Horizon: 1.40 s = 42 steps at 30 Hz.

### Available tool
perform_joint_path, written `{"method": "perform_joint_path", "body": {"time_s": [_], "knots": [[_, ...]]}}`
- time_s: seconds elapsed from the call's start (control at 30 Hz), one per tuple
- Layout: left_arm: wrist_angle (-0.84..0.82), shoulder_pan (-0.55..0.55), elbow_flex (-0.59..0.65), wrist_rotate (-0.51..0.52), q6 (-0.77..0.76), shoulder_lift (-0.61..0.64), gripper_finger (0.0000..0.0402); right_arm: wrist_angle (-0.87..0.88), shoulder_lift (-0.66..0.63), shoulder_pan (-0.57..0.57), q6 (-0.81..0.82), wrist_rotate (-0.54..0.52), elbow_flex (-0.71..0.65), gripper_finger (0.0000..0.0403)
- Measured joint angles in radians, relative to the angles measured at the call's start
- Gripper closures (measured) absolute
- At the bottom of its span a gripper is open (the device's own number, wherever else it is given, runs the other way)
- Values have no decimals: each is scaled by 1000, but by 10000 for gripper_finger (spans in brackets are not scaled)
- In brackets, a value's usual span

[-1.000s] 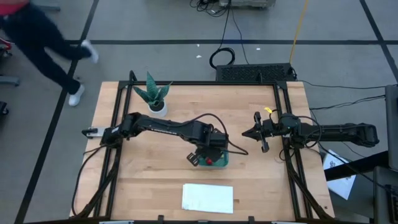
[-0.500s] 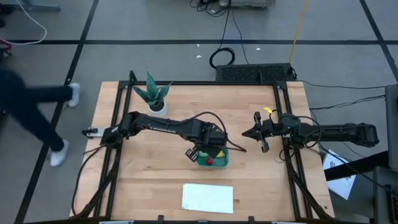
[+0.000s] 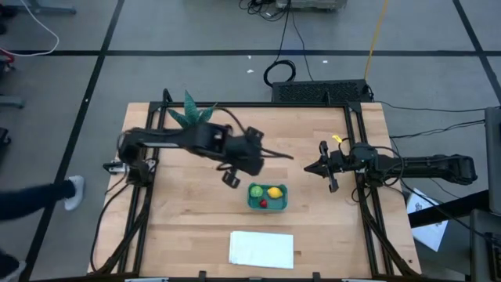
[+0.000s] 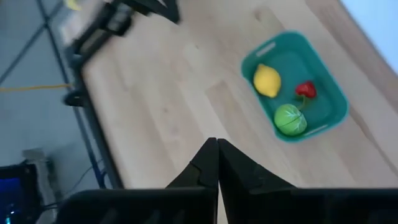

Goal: Pick and placing Produce into tupperware
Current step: Adjust the blue bin

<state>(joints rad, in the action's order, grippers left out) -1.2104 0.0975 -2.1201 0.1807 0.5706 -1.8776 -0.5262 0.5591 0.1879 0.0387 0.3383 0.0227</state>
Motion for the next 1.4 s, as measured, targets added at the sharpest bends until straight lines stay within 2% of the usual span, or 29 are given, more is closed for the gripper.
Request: {"method": "perform_joint_path", "body": {"time_s": [0.27, 0.5, 0.6, 0.67, 0.8, 0.9, 1.07, 1.27, 1.4], "knots": [[-20, 0, 4, 50, -62, 156, 401, -19, 5, 0, 2, 0, 0, 403], [25, -3, 136, 82, -95, 286, 401, -23, 9, 0, 2, 0, 0, 403], [113, -8, 277, 71, -109, 373, 401, -22, 9, 0, 2, 0, 0, 403], [204, -16, 391, 28, -114, 441, 401, -23, 9, 0, 2, 0, 0, 403], [443, -38, 641, -66, -161, 583, 401, -23, 12, 0, 2, 0, 0, 403], [631, -49, 823, -92, -212, 688, 401, -23, 13, 0, 2, 0, 0, 403], [832, -53, 1091, -135, -242, 837, 401, -23, 14, 0, 2, -3, 0, 403], [1125, -62, 1366, -130, -313, 980, 401, -23, 15, 0, 2, -35, 0, 403], [1326, -91, 1507, -128, -391, 1029, 401, -23, 16, 0, 0, -37, 0, 403]]}}
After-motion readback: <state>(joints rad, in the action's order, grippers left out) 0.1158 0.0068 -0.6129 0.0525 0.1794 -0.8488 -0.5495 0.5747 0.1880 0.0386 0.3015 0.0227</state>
